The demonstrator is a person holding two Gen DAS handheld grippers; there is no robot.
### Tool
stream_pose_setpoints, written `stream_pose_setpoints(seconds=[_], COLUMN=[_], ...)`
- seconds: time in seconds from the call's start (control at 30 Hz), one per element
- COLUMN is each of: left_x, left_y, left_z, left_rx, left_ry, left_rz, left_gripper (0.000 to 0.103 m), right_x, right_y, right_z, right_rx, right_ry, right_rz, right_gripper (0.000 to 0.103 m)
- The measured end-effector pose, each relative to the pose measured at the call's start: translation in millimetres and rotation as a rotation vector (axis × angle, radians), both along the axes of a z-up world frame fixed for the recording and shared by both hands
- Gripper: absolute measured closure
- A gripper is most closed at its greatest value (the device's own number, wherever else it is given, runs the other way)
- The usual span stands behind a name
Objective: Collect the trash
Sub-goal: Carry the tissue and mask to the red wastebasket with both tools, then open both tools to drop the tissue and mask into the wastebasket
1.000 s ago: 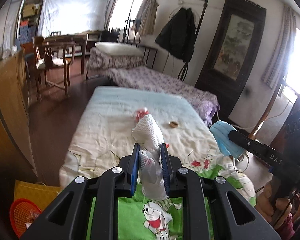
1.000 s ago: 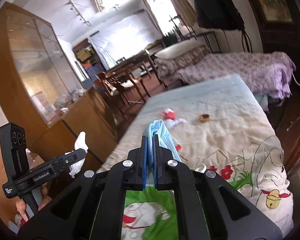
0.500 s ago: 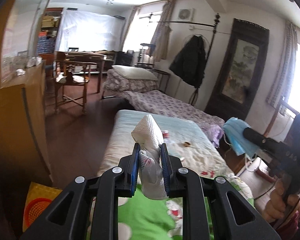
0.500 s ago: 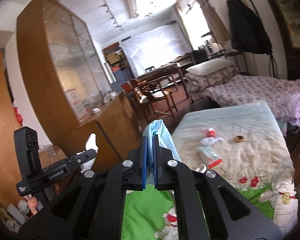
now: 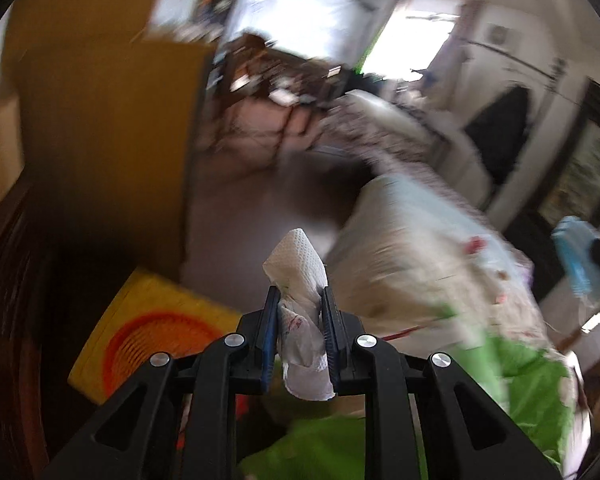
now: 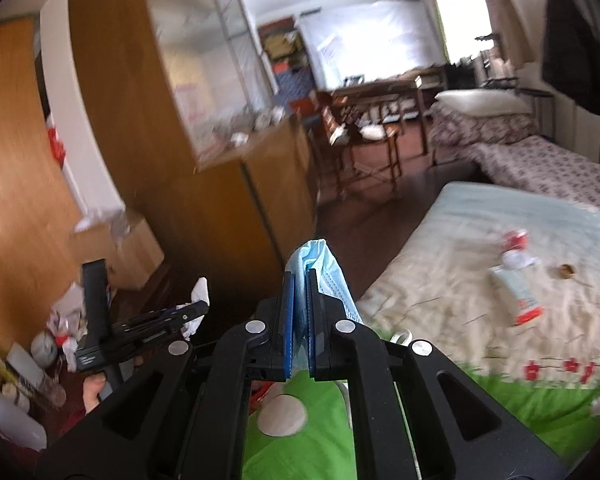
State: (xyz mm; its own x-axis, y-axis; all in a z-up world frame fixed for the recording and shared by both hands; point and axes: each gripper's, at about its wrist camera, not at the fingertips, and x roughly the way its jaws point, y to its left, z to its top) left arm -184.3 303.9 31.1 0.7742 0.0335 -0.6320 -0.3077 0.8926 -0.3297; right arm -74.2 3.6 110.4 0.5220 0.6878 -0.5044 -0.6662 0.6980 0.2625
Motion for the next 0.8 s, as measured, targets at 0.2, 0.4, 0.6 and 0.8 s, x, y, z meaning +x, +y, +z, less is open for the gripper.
stream_pose_setpoints(seconds=[0.2,0.4,0.6,0.8], left_x=[-29.1,-69.6,-91.2,-83.1], left_y=[67.1,125.7,144.8,143.9], left_z=[-74.2,-104.0,-112.5,-124.7], left_rx=[-0.033,-0.066,-0.056,-0.074], left_ry=[0.149,0.181,0.202,0.211], left_rz=[0.184,0.354,0.452,0.451], left_gripper=[0.02,0.016,0.013,0.012], right_x=[10.5,5.7,-4.0,4.3], right_y=[81.1,164.9,226.1,246.0], right_z=[-36.6,-79.3,-125.1,-152.0], right_rx=[-0.103,-0.183,-0.272,-0.283], right_ry=[0.082,0.186,0.259,0.321], right_rz=[0.124,0.281,0.4,0.415], right_gripper=[0.097,0.097,0.092,0.055])
